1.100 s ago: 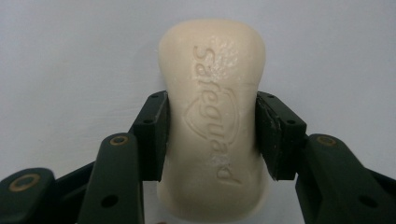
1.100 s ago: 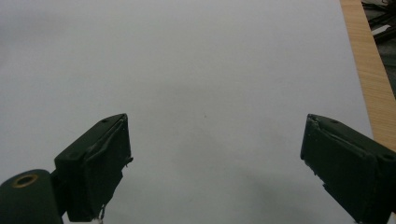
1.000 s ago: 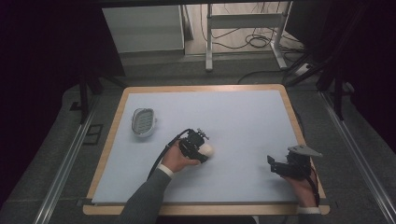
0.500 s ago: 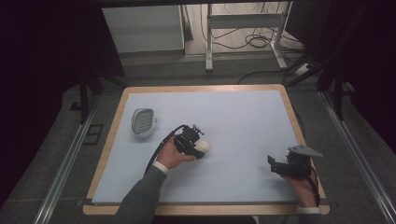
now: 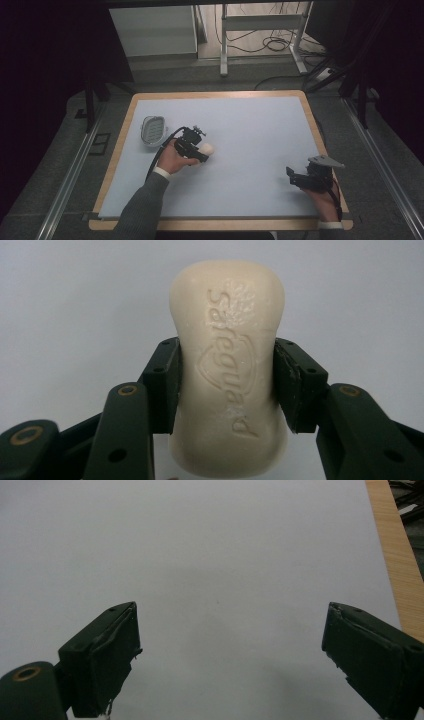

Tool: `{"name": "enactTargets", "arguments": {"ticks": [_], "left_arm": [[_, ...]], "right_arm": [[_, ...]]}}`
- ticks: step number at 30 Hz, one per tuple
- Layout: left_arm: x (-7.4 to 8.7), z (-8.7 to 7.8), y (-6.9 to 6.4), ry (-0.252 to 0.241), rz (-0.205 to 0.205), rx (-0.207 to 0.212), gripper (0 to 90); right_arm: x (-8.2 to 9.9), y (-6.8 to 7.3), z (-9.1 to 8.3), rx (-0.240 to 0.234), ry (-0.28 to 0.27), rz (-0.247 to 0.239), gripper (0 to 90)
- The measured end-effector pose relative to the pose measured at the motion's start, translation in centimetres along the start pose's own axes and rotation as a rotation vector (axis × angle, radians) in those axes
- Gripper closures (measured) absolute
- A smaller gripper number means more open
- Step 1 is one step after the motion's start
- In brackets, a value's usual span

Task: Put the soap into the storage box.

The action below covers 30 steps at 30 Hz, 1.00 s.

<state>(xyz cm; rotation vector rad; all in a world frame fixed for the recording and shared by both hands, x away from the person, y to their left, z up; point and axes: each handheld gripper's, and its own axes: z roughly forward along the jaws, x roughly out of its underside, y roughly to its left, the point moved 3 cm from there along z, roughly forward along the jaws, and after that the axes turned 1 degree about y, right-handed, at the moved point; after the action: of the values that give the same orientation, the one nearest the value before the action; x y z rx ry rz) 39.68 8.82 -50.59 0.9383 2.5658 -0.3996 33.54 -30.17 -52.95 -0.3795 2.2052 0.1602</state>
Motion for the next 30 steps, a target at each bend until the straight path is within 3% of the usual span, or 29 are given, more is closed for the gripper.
{"name": "enactTargets", "arguments": {"ticks": [14,20,30], "left_arm": [[0.7,-1.9,3.0,-0.02,-0.052,-0.032,49.2],[1.4,-3.1,5.1,-0.03,-0.101,-0.046,49.3],[2.2,-4.2,7.8,-0.027,-0.148,-0.07,49.3]], "right_arm": [[0.1,0.0,0.2,0.002,0.006,-0.002,8.5],[0.1,0.0,0.1,0.001,0.004,-0.002,8.5],[0.0,0.2,0.1,-0.001,0.006,-0.007,8.5]]}}
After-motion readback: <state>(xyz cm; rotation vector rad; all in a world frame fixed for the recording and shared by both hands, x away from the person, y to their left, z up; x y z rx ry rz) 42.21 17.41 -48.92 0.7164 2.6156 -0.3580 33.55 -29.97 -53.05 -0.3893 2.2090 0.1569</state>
